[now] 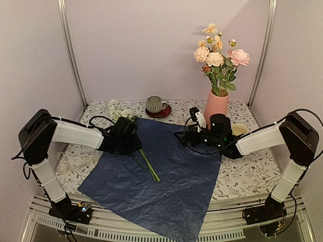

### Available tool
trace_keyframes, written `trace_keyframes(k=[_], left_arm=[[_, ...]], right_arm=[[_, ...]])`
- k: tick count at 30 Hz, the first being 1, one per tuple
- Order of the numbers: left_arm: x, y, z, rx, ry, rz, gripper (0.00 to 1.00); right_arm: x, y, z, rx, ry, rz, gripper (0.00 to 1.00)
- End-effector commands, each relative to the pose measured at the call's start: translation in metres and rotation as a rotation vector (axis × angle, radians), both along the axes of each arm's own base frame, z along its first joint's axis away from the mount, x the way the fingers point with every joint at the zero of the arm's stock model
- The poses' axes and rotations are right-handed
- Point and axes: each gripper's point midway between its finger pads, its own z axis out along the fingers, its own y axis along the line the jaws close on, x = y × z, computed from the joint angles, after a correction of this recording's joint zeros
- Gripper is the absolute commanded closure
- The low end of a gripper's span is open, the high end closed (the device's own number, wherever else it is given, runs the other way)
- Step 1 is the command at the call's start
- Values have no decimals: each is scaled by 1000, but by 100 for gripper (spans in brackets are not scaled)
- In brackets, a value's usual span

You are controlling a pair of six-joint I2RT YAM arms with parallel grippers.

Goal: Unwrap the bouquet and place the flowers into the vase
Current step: Pick up the fake flower from the flattened wrapping paper.

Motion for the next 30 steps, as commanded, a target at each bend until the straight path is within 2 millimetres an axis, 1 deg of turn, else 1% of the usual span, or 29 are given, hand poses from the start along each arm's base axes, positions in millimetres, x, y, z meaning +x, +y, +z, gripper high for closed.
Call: trace_keyframes(k=[1, 8, 12, 14, 15, 30], left_arm=[[8, -4, -3, -17, 32, 6, 57], [9, -9, -9, -20, 49, 1, 59], [13, -13, -13, -14, 55, -4, 63], [16, -15, -12, -11, 52, -7, 68], [18, -16, -13, -8, 51, -9, 68], [32, -8, -17, 67, 36, 25, 68]], right_arm=[[2, 1, -3, 10, 3, -2, 3], [2, 2, -3, 7, 2, 1, 3], [2, 2, -5, 4, 7, 0, 3], [2, 2, -5, 3, 7, 2, 3], [3, 3, -5, 3, 7, 3, 3], [3, 4, -7, -2, 12, 6, 4]])
